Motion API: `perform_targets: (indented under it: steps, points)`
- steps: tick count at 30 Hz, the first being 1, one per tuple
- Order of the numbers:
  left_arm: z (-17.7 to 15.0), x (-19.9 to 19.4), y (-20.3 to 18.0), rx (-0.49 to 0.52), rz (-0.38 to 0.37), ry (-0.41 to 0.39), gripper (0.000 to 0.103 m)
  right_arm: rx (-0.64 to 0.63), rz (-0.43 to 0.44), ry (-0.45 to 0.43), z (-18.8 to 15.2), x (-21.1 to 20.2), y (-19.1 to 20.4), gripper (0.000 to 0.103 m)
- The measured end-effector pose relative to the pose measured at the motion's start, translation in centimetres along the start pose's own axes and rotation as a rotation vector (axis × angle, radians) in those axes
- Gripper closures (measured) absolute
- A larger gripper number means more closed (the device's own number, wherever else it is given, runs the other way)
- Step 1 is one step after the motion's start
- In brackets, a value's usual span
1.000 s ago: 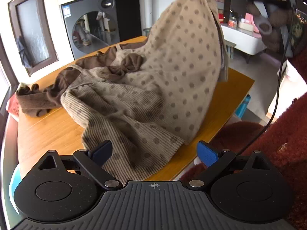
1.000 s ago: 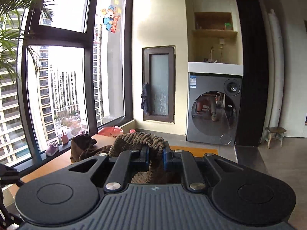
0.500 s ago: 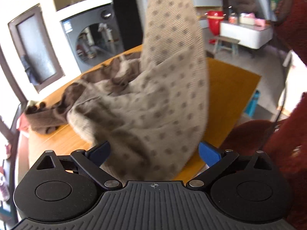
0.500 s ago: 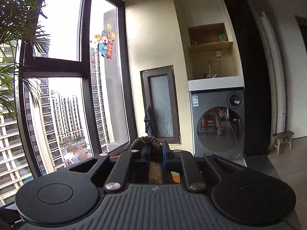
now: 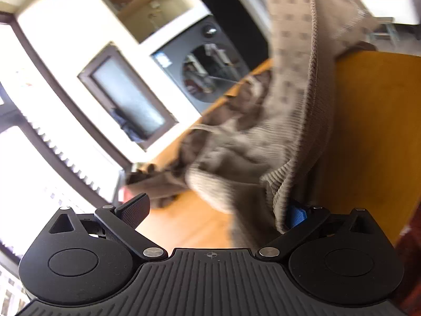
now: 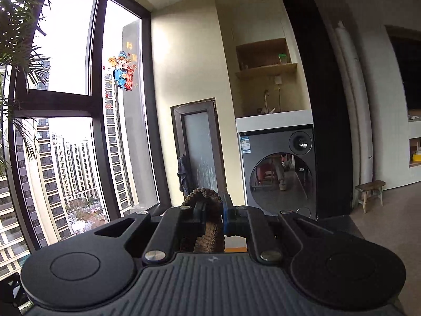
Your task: Fold clothes
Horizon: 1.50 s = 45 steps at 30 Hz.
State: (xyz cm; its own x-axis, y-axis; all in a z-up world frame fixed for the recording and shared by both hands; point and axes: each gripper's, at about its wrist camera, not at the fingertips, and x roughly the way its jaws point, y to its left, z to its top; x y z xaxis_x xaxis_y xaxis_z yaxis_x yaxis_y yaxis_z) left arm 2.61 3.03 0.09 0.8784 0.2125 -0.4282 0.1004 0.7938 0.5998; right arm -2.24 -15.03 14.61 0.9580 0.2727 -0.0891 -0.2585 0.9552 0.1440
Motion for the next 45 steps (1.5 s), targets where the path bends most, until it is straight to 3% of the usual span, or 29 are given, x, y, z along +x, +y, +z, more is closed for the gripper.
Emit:
perform_targets:
  steps: [3,9,12,14,17,18,19,20,22,24,26,30,31,32,34,38,40,41,42,43,45]
  points:
    - [1.5,-1.0,5.8,-0.075,0.183,-0.047,0.000,-0.001,-0.002,-0.014,0.1,-0.5,-0.2,0.092]
    - [4.7,-5.5,12.4,-0.211,0.373,-0.213,0.000,-0.034,0.026,-0.107,1.8,-3.2,0.7,0.094]
    - [5.0,-7.5,13.6,-0.292,0.311,-0.248,0.000,-0.073,0.032,-0.121,2.2,-4.4,1.1,0.094]
    - [4.6,-7.8,13.7,-0.349,0.210,-0.234,0.000,-0.121,0.058,-0.024,-0.2,-4.2,1.6,0.094]
    - [1.9,-5.7,12.4,-0.436,-0.111,-0.143,0.000,-0.193,0.099,0.130,-3.9,-3.9,2.2,0.092]
    - [0.7,-4.8,11.3,-0.446,-0.223,-0.100,0.000,-0.218,0.113,0.182,-5.2,-3.7,2.4,0.084]
    - [-0.3,-3.6,9.9,-0.433,-0.288,-0.056,0.000,-0.242,0.127,0.233,-6.4,-3.6,2.6,0.077]
    - [-1.2,-2.5,8.4,-0.415,-0.345,-0.012,0.000,-0.266,0.140,0.285,-7.7,-3.5,2.8,0.057]
    - [-2.3,-1.7,5.4,-0.325,-0.404,0.038,0.000,-0.313,0.167,0.388,-10.2,-3.3,3.3,0.044]
    - [-2.9,-1.7,2.8,-0.256,-0.488,0.047,0.000,-0.361,0.194,0.491,-12.7,-3.1,3.7,0.044]
    - [-2.4,-1.3,1.0,-0.221,-0.582,0.029,0.000,-0.343,0.293,0.581,-15.0,-3.3,4.5,0.044]
    - [-0.7,0.4,-0.8,-0.195,-0.686,0.037,0.000,-0.159,0.472,0.667,-16.6,-1.6,5.9,0.045]
    - [-0.4,1.2,-0.9,-0.210,-0.715,0.054,0.000,-0.154,0.465,0.681,-16.9,-1.1,6.2,0.045]
    - [-0.2,1.9,-1.0,-0.221,-0.733,0.071,0.000,-0.155,0.453,0.694,-17.1,-0.6,6.4,0.045]
    - [-0.3,2.4,-1.1,-0.215,-0.655,0.098,0.000,-0.291,0.335,0.677,-17.6,-0.5,6.8,0.045]
    - [-1.1,1.8,-0.5,-0.161,-0.478,0.103,0.000,-0.442,0.273,0.665,-17.7,-2.2,5.7,0.044]
    - [-1.4,2.2,0.3,-0.174,-0.446,0.117,0.004,-0.466,0.237,0.673,-18.3,-2.2,5.1,0.045]
    - [-1.4,2.4,0.8,-0.191,-0.446,0.119,0.011,-0.466,0.219,0.671,-18.5,-2.0,4.9,0.060]
    - [-1.4,2.7,1.3,-0.206,-0.444,0.121,0.039,-0.467,0.202,0.669,-18.7,-1.9,4.6,0.088]
    - [-1.1,3.1,1.7,-0.215,-0.439,0.120,0.062,-0.460,0.195,0.668,-18.6,-1.5,4.5,0.099]
    - [-0.5,3.9,2.6,-0.229,-0.426,0.115,0.072,-0.483,0.171,0.594,-17.4,-1.2,4.6,0.101]
